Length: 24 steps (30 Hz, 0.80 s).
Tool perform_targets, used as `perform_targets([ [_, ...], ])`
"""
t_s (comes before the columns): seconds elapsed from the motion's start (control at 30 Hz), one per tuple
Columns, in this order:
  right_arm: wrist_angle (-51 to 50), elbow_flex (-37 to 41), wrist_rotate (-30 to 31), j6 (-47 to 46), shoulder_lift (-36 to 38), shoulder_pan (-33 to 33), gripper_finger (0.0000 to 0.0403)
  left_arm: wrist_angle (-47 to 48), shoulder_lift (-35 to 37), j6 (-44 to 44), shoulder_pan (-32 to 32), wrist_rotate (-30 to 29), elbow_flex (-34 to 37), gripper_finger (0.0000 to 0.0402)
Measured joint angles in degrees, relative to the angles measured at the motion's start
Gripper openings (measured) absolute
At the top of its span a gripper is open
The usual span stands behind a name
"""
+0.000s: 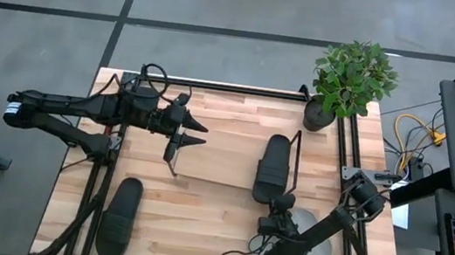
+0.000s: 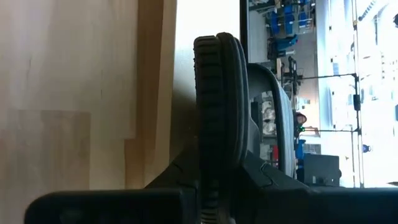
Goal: Pick and place slides into the shelf
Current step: Put the right black slides on the shelf
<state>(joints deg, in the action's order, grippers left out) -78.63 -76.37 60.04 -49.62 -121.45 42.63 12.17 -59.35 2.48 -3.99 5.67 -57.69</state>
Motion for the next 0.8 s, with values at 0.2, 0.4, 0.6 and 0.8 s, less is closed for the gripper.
perform_targets([
  [0.2,-0.1,0.1,-0.5,-2.3,0.0,-0.2,0.0114,-0.1,0.1,0.0,0.0,0.0,0.0,0.0141],
  [0.4,-0.3,-0.7,-3.3,-3.3,0.1,-0.5,0.0159,-0.1,0.2,0.1,0.0,0.0,0.0,0.0141],
  [0.6,-0.1,-3.3,-8.3,-2.8,0.3,-1.5,0.0176,-0.1,0.2,0.1,0.0,0.0,0.0,0.0141],
  [0.8,0.1,-6.7,-14.8,1.5,1.0,-2.7,0.0176,-0.1,0.3,0.1,0.0,0.1,0.0,0.0141],
])
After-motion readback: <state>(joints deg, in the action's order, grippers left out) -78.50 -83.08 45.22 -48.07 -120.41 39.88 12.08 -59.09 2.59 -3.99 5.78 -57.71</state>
